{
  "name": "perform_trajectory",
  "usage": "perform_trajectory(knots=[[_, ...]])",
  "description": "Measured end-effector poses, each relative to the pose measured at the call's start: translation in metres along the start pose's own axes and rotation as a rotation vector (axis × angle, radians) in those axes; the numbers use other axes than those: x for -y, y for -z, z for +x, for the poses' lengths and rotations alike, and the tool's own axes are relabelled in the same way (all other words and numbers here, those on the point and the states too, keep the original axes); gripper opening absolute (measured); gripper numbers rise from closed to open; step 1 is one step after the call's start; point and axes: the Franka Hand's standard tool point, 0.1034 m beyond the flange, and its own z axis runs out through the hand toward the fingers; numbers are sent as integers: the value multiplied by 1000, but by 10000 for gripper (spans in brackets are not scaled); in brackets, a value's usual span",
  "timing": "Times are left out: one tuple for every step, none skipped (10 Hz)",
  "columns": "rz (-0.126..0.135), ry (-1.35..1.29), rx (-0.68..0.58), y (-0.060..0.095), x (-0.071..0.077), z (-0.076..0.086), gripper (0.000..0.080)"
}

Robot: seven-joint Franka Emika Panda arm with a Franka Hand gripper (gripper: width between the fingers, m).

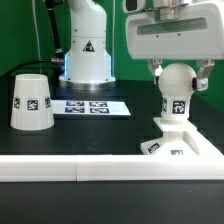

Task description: Assemble lamp

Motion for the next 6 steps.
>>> perform_trajectory(knots=[[-1,94,-8,0,2,-3,695],[6,184,-17,0,3,-4,698],[11,312,-28,-1,4,-5,698],[11,418,-32,-2,3,-4,699],[9,499,-34,-2,1,-2,699],[7,591,-35,-2,0,-1,699]])
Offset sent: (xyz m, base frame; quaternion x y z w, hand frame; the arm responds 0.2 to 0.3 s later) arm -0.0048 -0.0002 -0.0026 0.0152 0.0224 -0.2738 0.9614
